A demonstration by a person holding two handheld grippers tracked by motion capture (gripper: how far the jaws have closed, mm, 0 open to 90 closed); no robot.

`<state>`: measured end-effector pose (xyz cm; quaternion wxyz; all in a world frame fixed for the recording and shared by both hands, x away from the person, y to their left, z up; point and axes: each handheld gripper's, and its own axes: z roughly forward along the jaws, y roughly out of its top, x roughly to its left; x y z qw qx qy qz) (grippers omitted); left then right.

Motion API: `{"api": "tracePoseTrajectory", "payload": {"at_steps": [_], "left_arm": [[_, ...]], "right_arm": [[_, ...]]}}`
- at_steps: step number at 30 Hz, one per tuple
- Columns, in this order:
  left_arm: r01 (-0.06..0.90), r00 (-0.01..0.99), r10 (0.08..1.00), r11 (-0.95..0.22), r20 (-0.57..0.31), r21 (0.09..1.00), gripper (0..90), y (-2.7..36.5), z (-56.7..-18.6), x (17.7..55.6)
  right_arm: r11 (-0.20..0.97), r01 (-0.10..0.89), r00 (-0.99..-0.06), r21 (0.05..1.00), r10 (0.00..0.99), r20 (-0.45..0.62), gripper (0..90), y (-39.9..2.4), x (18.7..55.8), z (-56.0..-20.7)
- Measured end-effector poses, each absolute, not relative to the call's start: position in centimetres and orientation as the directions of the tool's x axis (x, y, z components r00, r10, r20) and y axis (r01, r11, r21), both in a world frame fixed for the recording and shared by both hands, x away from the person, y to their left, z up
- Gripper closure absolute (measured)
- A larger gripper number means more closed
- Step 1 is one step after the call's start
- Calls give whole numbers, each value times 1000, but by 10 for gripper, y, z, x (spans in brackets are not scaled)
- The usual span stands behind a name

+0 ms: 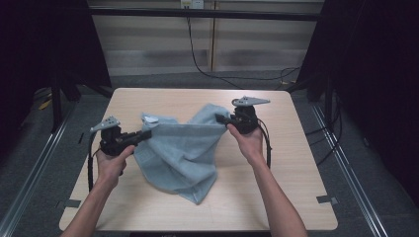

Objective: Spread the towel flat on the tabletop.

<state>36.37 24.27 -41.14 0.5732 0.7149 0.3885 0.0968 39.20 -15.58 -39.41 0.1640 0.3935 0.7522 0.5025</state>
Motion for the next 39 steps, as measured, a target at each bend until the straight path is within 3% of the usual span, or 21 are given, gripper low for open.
{"api": "tracePoseTrajectory", "payload": {"at_steps": [9,14,19,22,25,31,37,39], "left_arm": [[321,681,697,-11,-223,947,843,240,-333,380],[220,684,712,8,-160,975,843,238,-283,382],[190,710,696,-41,-108,981,843,233,-285,361],[245,734,665,-68,-140,967,843,229,-319,345],[298,763,634,-173,-126,939,843,219,-367,329],[482,776,550,-200,-309,853,843,214,-451,300],[524,798,520,-353,-303,775,837,201,-484,271],[537,802,510,-391,-309,748,824,199,-492,265]], "right_arm": [[199,394,-613,897,784,95,884,-152,410,-334],[136,280,-590,950,805,59,885,-156,414,-270],[78,198,-603,977,796,58,885,-163,396,-248],[101,235,-610,967,790,66,885,-170,378,-279],[105,309,-610,945,785,112,885,-182,360,-324],[180,450,-607,875,780,152,885,-194,311,-413],[208,530,-600,822,777,190,872,-203,268,-467],[222,562,-591,796,781,200,823,-205,259,-475]]}}
